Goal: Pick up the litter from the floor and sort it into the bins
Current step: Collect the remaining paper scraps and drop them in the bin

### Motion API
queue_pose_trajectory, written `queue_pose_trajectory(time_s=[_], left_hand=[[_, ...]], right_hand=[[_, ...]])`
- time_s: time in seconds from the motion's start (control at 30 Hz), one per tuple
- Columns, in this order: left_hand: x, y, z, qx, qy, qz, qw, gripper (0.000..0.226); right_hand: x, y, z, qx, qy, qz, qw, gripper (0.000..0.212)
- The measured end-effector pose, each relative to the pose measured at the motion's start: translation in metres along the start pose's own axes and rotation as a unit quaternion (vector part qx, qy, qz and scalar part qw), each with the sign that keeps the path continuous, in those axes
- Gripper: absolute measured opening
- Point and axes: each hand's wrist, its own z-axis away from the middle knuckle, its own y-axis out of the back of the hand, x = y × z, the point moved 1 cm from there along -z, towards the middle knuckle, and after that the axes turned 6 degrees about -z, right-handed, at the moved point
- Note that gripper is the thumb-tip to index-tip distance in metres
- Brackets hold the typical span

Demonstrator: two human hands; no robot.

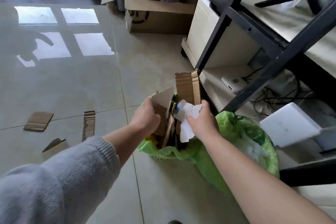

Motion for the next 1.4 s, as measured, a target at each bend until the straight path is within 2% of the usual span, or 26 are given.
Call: queue_pose_trajectory(time_s=[0.17,0.3,0.37,0.43,0.5,0.63,0.73,0.87,0.97,1.07,1.17,1.3,1.4], left_hand=[[-0.012,-0.023,-0.005,0.018,0.019,-0.002,1.000,0.052],[-0.009,-0.042,-0.002,-0.025,-0.039,-0.023,0.999,0.048],[-0.009,-0.046,-0.005,-0.064,-0.037,-0.014,0.997,0.054],[-0.009,-0.044,-0.009,-0.094,-0.030,-0.002,0.995,0.049],[-0.009,-0.037,-0.011,-0.094,-0.021,0.043,0.994,0.043],[-0.009,-0.023,-0.002,-0.068,-0.027,0.142,0.987,0.060],[-0.008,-0.025,0.004,-0.092,-0.053,0.136,0.985,0.056],[-0.003,-0.032,0.001,-0.116,-0.030,0.136,0.983,0.052],[-0.004,-0.029,0.002,-0.112,-0.017,0.132,0.985,0.051],[-0.008,-0.016,0.009,-0.093,-0.013,0.139,0.986,0.053],[-0.015,0.007,0.022,-0.067,-0.025,0.160,0.985,0.049],[-0.029,0.056,0.044,-0.056,-0.032,0.175,0.982,0.034],[-0.044,0.105,0.065,-0.077,-0.031,0.181,0.980,0.025]], right_hand=[[0.021,-0.006,-0.007,0.024,-0.042,-0.018,0.999,0.068],[0.016,-0.020,-0.006,0.051,0.021,0.054,0.997,0.069],[0.015,-0.030,-0.004,0.056,0.041,0.078,0.995,0.075],[0.018,-0.038,-0.001,0.060,0.045,0.096,0.993,0.081],[0.022,-0.040,0.002,0.066,0.049,0.113,0.990,0.087],[0.021,-0.041,0.003,0.070,0.047,0.119,0.989,0.089],[0.020,-0.046,0.010,0.078,0.052,0.126,0.988,0.086],[0.023,-0.061,0.015,0.106,0.060,0.174,0.977,0.083],[0.026,-0.066,0.014,0.083,0.061,0.196,0.975,0.088],[0.025,-0.054,0.015,0.032,0.047,0.152,0.987,0.102],[0.017,-0.032,0.029,0.038,0.054,0.100,0.993,0.104],[-0.012,-0.001,0.062,0.097,0.129,0.069,0.985,0.092],[-0.052,0.009,0.091,0.085,0.200,0.054,0.975,0.079]])
